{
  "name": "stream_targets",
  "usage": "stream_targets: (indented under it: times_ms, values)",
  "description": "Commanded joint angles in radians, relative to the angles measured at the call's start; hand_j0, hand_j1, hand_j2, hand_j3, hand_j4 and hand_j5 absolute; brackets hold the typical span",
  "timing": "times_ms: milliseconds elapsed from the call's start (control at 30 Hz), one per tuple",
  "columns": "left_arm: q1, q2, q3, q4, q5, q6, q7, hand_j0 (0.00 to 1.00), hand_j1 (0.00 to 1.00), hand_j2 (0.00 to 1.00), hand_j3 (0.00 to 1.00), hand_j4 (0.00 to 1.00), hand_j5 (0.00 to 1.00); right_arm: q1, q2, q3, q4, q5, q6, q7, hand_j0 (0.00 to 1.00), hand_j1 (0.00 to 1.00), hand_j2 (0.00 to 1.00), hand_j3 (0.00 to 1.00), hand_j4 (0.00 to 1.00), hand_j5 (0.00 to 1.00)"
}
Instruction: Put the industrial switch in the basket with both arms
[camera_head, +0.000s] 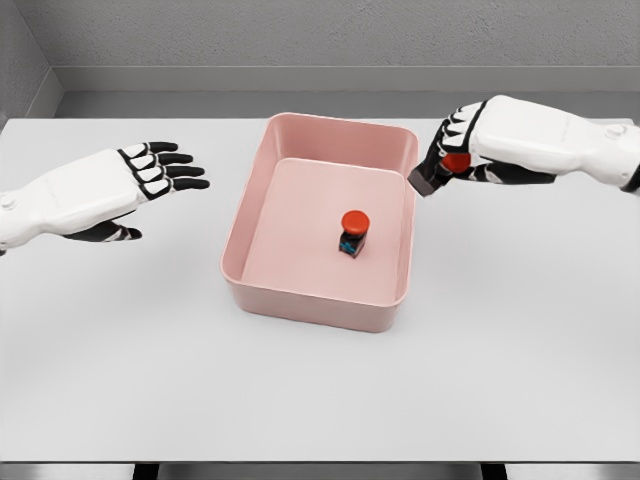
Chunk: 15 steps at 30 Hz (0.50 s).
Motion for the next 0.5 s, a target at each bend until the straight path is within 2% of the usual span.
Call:
stream_targets:
  times_ms: [0, 333, 467]
  values:
    - [0.0, 0.004, -0.001, 0.0, 0.006, 0.0, 0.001, 1.0, 1.0, 1.0, 1.0, 1.0, 1.0, -0.003, 0.031, 0.022, -0.001, -0.006, 0.002, 0.001, 0.5, 0.5, 0.5, 0.5, 0.5, 0.5]
    - [-0.003, 0.002, -0.005, 0.001, 0.004, 0.0, 0.0, 1.0, 1.0, 1.0, 1.0, 1.0, 1.0, -0.086, 0.112, 0.139, 0.001, -0.006, 0.002, 0.005, 0.5, 0.5, 0.5, 0.5, 0.5, 0.5]
    - [-0.003, 0.004, -0.001, 0.004, 0.004, 0.0, -0.002, 1.0, 1.0, 1.0, 1.0, 1.0, 1.0, -0.103, 0.145, 0.159, 0.002, -0.006, 0.002, 0.007, 0.5, 0.5, 0.5, 0.5, 0.5, 0.5]
